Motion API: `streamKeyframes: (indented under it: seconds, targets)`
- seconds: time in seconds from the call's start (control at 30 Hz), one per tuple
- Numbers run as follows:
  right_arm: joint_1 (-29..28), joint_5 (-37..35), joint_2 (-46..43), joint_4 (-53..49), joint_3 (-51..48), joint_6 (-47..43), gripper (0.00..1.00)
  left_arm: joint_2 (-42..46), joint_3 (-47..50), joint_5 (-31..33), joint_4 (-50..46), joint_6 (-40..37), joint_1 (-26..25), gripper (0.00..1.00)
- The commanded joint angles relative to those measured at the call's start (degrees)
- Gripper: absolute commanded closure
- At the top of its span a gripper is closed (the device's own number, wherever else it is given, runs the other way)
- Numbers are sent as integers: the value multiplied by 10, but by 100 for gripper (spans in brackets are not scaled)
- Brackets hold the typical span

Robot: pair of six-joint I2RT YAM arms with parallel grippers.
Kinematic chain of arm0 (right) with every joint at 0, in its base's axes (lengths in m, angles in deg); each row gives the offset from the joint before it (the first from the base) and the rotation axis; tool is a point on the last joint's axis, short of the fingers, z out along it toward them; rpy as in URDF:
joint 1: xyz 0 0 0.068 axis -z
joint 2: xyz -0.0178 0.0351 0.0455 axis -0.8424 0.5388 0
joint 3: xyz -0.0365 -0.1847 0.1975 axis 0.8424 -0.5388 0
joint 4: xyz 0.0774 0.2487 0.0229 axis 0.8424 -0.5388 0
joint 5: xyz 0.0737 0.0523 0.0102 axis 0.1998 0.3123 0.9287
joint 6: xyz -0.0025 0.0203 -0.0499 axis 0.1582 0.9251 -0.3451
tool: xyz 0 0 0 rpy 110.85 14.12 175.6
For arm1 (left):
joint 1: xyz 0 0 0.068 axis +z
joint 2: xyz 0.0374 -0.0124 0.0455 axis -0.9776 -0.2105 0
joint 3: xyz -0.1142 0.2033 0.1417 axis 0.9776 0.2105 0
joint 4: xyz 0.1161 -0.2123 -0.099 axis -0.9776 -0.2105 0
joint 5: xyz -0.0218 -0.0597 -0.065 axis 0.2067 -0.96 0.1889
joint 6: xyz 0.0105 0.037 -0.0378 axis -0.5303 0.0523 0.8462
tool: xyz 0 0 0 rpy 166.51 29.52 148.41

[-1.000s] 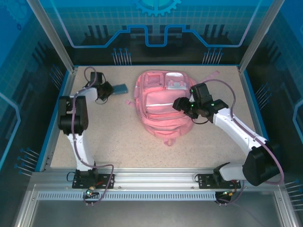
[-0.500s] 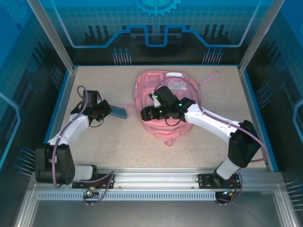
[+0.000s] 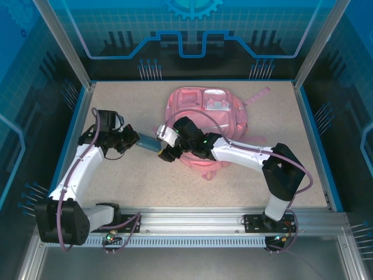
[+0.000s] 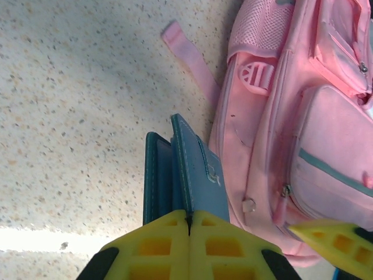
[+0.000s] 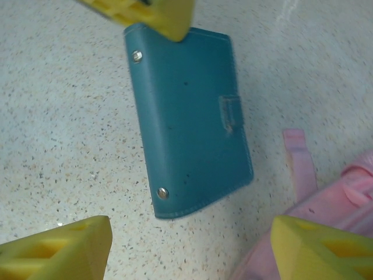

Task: Pack the student bag
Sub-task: Pass the card holder.

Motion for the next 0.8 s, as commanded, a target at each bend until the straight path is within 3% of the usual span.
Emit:
streamKeyframes:
  seconds: [0.0,0.23,0.33,0.4,0.53,0.63,0.77]
  targets:
    - [-15,31,23,80,-5,-99,31,13,-24,-44,-40,10,-2,100]
    - [-34,6,61,140,-1,-152,33,13,-23,-65,-48,23,-3,100]
    - [-41,-2,79,145,10,-171,38,12,-24,-64,-50,25,-5,100]
    - [-44,-15,90,142,20,-175,45,12,-25,-67,-48,27,-5,100]
    - [-45,-54,92,180,9,-165,72,12,-27,-66,-48,29,-6,100]
    - [-45,-75,74,211,-12,-154,85,15,-31,-66,-45,29,-6,100]
    - [-39,-87,22,193,-39,-110,89,21,-50,-44,-45,12,-6,62]
